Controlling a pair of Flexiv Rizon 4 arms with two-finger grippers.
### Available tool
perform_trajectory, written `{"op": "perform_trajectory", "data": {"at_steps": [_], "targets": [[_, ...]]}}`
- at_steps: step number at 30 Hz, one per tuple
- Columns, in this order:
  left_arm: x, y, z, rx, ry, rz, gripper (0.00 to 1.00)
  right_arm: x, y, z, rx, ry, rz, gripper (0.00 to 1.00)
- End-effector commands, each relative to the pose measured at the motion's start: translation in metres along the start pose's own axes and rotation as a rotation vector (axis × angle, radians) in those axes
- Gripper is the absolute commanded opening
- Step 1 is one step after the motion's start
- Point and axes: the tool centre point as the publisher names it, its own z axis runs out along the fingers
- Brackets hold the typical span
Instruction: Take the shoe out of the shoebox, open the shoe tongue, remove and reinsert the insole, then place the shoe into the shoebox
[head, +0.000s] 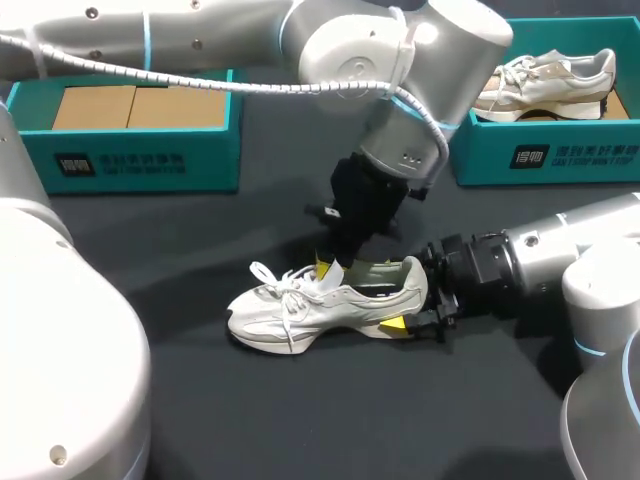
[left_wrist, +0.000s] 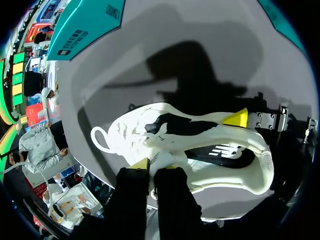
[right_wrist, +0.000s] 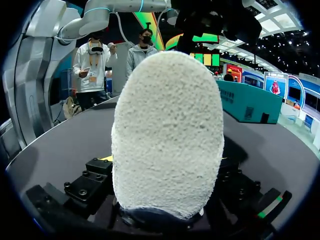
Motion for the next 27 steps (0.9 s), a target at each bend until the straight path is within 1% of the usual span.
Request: {"op": "perform_trajectory", "data": {"at_steps": [1,5,10,17,20,23,27], "targets": [[-0.017,0.008,0.002,0.021,0.108,-0.004,0.00,0.002,0.000,0.003,0.004,-0.001,0.001,0.00],[-0.033,0.015,0.003,0.043,0.198,-0.024,0.00,0.002,0.000,0.003,0.004,-0.001,0.001,0.00],[-0.057,0.018,0.005,0.032,0.309,-0.077,0.00,0.002,0.000,0.003,0.004,-0.001,0.001,0.00],[-0.083,0.022,0.015,0.071,0.438,-0.146,0.00,0.002,0.000,0.003,0.004,-0.001,0.001,0.00],[-0.090,0.022,0.021,0.069,0.494,-0.151,0.00,0.002,0.000,0.003,0.004,-0.001,0.001,0.00],[-0.093,0.021,0.030,0.065,0.521,-0.151,0.00,0.002,0.000,0.003,0.004,-0.001,0.001,0.00],[-0.090,0.014,0.048,0.032,0.530,-0.127,0.00,0.002,0.000,0.003,0.004,-0.001,0.001,0.00]]}}
